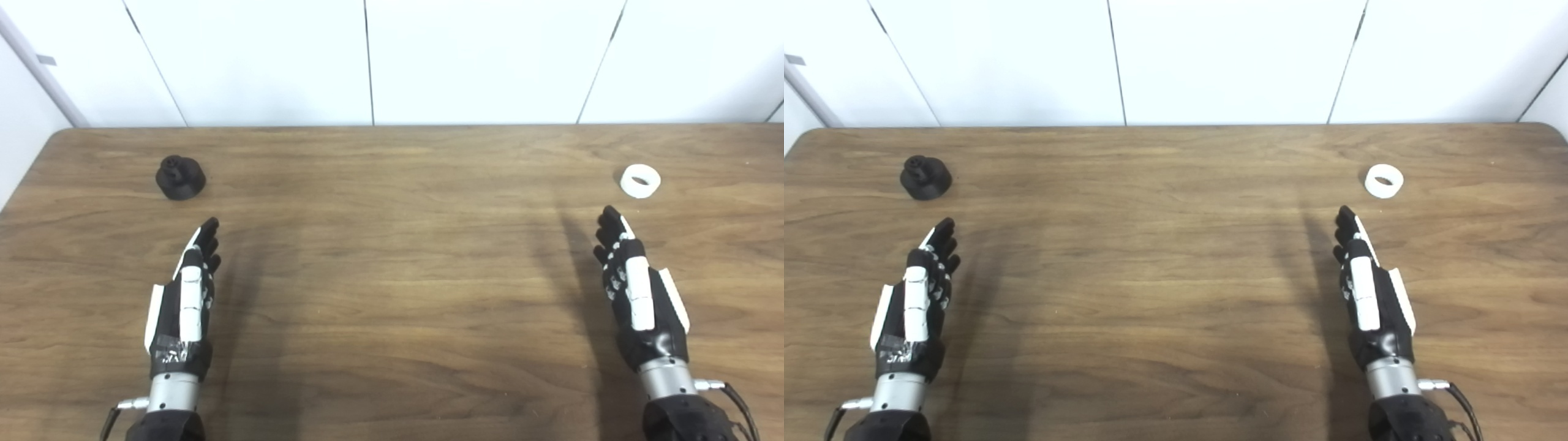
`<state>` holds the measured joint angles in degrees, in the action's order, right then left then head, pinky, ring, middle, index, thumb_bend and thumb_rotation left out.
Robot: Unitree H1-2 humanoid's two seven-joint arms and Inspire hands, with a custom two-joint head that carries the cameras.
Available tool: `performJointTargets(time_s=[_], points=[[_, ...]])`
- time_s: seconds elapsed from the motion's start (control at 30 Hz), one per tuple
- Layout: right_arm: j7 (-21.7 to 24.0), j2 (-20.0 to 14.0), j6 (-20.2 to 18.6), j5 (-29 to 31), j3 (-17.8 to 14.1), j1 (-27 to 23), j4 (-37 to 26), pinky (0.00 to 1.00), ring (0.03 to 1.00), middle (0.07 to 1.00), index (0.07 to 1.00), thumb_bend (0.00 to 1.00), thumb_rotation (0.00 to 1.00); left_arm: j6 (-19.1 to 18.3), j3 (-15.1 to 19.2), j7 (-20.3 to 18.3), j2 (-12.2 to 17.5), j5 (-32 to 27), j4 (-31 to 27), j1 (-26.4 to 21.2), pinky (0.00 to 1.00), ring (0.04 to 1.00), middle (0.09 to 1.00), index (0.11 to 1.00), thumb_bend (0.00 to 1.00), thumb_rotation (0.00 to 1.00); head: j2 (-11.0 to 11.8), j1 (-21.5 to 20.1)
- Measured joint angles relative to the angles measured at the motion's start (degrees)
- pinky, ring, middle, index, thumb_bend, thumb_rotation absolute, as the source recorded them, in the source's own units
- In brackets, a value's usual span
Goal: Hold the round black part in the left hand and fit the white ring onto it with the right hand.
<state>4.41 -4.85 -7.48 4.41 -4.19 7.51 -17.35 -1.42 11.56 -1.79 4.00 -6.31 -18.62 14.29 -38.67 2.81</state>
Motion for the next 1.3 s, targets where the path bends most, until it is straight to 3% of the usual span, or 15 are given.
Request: performJointTargets(time_s=[0.5,0.77,0.9,0.93,1.03,1.1,1.3], points=[[-0.5,0.0,0.2,-0.6,0.0,0.0,0.0,1.0,1.0,1.0,0.975,0.6,1.0,0.0,0.4,-0.6,0.1,0.0,0.0,0.0,1.0,1.0,0.993,0.948,0.52,0.96,0.3,0.1],[0.3,-0.3,0.3,0.5,-1.0,0.2,0.0,1.0,1.0,1.0,0.976,0.56,1.0,1.0,-0.8,-0.5,-0.3,1.7,0.1,0.0,1.0,1.0,0.982,0.944,0.5,0.95,1.5,6.2],[1.3,-1.2,0.9,1.5,-1.7,0.2,0.5,1.0,1.0,1.0,0.984,0.58,1.0,2.4,-2.1,-0.4,-0.5,2.5,0.3,0.0,1.0,1.0,0.989,0.954,0.53,0.93,3.0,9.9],[1.5,-1.5,0.9,1.6,-1.9,0.3,0.6,1.0,1.0,1.0,0.988,0.58,1.0,2.4,-2.4,-0.3,-0.6,2.7,0.5,0.0,1.0,1.0,0.989,0.953,0.52,0.93,4.3,12.8],[1.9,-2.3,0.9,1.7,-2.1,0.4,1.1,1.0,1.0,1.0,0.992,0.57,1.0,3.0,-3.4,0.5,-0.8,3.8,1.2,-0.1,1.0,0.993,0.969,0.929,0.46,0.88,5.8,15.2],[1.9,-2.3,0.9,1.8,-2.2,0.4,1.3,1.0,1.0,1.0,0.995,0.56,1.0,4.3,-3.8,1.2,-1.0,4.2,2.1,-0.1,1.0,0.986,0.958,0.917,0.46,0.84,6.3,16.1],[2.9,-2.3,0.8,2.2,-2.1,0.4,1.4,1.0,1.0,1.0,1.0,0.54,1.0,6.3,-5.6,1.9,-1.1,5.9,3.1,-0.2,1.0,0.998,0.971,0.931,0.5,0.87,7.7,18.0]])
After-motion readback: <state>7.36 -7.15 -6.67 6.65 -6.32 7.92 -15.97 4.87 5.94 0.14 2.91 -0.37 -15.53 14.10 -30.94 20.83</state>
